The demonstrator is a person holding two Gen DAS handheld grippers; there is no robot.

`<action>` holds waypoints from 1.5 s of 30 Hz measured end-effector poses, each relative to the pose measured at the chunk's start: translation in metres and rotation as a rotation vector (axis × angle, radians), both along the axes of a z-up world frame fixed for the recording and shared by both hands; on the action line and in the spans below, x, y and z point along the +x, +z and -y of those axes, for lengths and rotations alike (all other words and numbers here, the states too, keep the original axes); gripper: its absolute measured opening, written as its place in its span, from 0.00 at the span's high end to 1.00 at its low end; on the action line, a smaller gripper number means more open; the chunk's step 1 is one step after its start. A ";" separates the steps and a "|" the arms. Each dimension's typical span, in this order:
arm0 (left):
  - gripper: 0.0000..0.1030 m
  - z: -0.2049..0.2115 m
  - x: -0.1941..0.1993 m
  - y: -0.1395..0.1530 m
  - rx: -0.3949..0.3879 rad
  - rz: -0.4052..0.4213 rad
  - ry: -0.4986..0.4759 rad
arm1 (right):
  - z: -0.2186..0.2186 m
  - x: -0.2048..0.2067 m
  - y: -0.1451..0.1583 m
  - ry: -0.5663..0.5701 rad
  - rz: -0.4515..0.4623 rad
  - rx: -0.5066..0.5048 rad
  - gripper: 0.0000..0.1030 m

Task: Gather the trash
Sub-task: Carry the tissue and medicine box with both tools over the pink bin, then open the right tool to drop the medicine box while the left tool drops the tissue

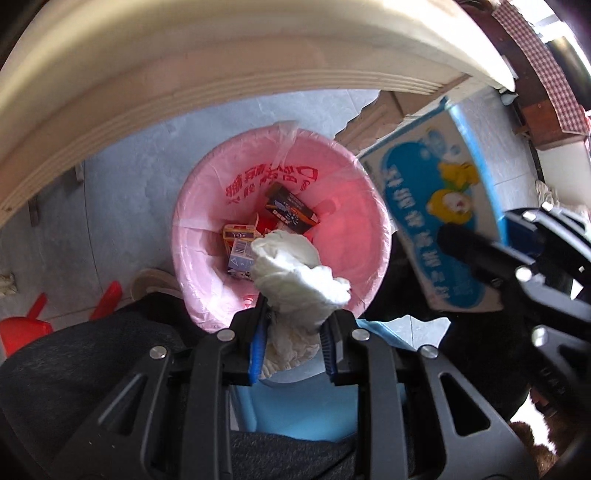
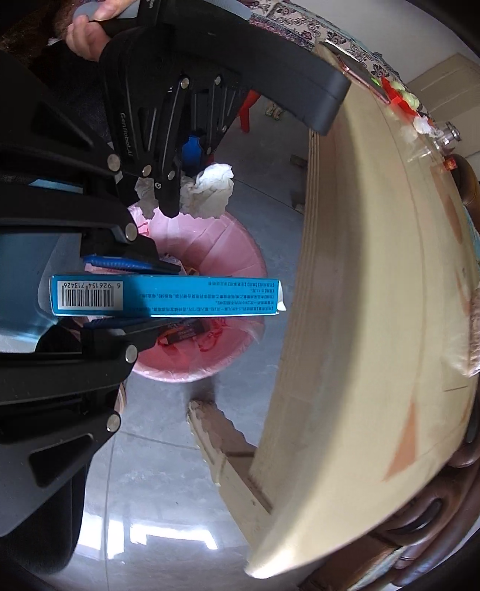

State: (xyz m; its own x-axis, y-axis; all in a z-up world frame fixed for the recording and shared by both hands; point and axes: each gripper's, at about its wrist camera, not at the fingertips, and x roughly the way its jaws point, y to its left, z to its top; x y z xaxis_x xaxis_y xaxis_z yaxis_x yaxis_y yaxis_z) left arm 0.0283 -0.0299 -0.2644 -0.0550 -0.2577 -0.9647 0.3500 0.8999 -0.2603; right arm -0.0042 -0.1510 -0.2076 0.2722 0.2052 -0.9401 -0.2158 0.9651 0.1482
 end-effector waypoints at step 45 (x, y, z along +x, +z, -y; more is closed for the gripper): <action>0.29 0.005 0.042 -0.111 0.196 -0.150 0.159 | 0.019 0.042 -0.124 -0.104 -0.189 -0.002 0.34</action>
State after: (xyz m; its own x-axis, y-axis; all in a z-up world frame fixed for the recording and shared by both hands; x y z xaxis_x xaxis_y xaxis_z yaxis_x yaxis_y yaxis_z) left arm 0.0707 -0.0345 -0.3753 -0.1745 -0.0836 -0.9811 0.1712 0.9786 -0.1138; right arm 0.0374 -0.1704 -0.3320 0.1111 0.1827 -0.9769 -0.0833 0.9812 0.1741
